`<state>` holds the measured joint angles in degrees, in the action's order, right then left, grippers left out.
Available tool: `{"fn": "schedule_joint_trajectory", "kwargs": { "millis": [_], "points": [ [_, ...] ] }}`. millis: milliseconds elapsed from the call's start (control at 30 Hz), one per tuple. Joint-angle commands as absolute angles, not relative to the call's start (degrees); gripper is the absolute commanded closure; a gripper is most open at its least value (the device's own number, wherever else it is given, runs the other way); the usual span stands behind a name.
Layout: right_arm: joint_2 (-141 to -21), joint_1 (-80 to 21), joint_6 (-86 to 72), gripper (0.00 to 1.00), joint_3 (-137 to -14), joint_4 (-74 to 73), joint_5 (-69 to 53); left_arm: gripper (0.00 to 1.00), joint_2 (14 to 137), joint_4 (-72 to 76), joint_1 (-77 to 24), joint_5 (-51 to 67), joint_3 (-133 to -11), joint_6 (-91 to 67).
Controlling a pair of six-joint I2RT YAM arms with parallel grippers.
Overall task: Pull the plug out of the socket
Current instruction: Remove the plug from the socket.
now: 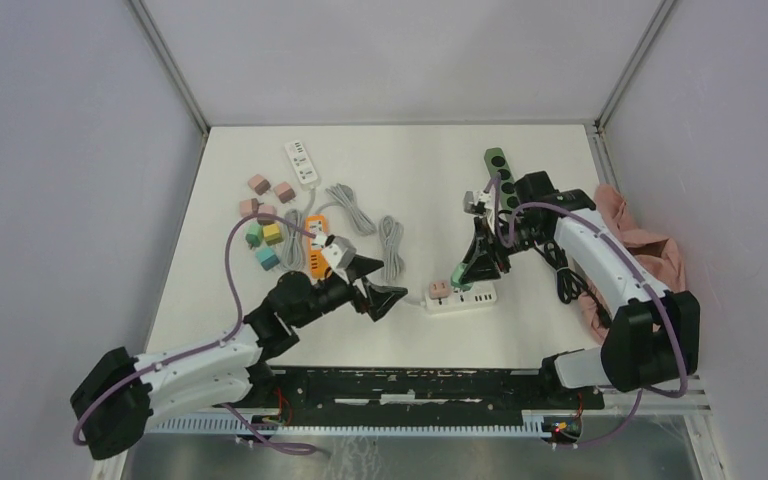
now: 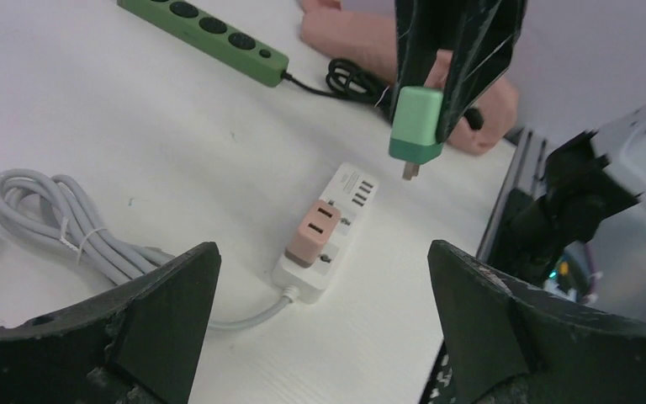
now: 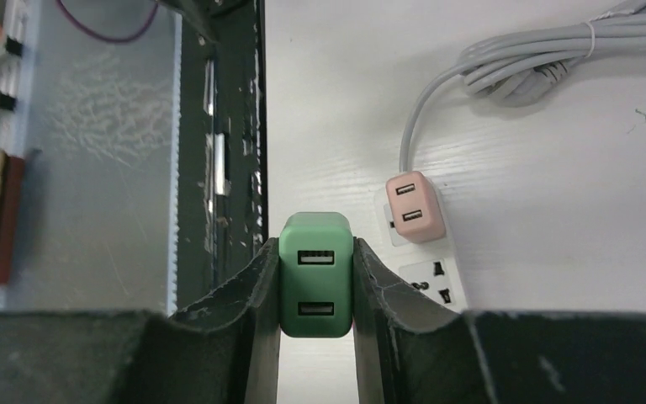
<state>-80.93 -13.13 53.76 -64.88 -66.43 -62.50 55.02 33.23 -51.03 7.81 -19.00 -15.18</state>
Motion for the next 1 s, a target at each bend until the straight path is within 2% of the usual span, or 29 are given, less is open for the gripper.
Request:
{"fn": "schedule_joint_trajectory", "kwargs": {
  "millis": [0, 167, 267, 433, 600, 867, 967],
  "points": [
    [-76.1, -11.6, 22.7, 1.0, -58.9, -45.8, -72.8, 0.01, 45.9, 37.8, -51.1, 3.1, -13.2, -30.3],
    [-75.6, -10.7, 1.4, 0.97, -55.7, -30.5, -74.7, 0.01, 39.2, 37.3, -51.1, -2.8, -11.1, -38.3],
    [-78.6, -10.7, -4.2, 0.96, -56.0, -29.6, -76.0, 0.01, 38.8, 32.3, -51.1, -6.0, -14.6, -39.5],
    [-81.3, -10.8, -5.9, 0.97, -57.9, -32.7, -72.5, 0.01, 43.2, 21.4, -51.1, -8.4, -22.0, -42.8],
    [-81.5, -10.8, -9.1, 0.95, -56.6, -29.9, -70.9, 0.08, 49.5, 12.5, -51.7, -4.5, -30.1, -39.9],
    [-81.8, -10.7, -9.3, 0.95, -56.6, -29.6, -71.0, 0.09, 60.8, -6.0, -66.2, -26.6, -44.6, -32.1],
    [-81.9, -10.7, -9.5, 0.95, -56.6, -29.6, -71.1, 0.13, 64.3, -8.6, -70.3, -30.9, -48.6, -29.8]
  ]
}}
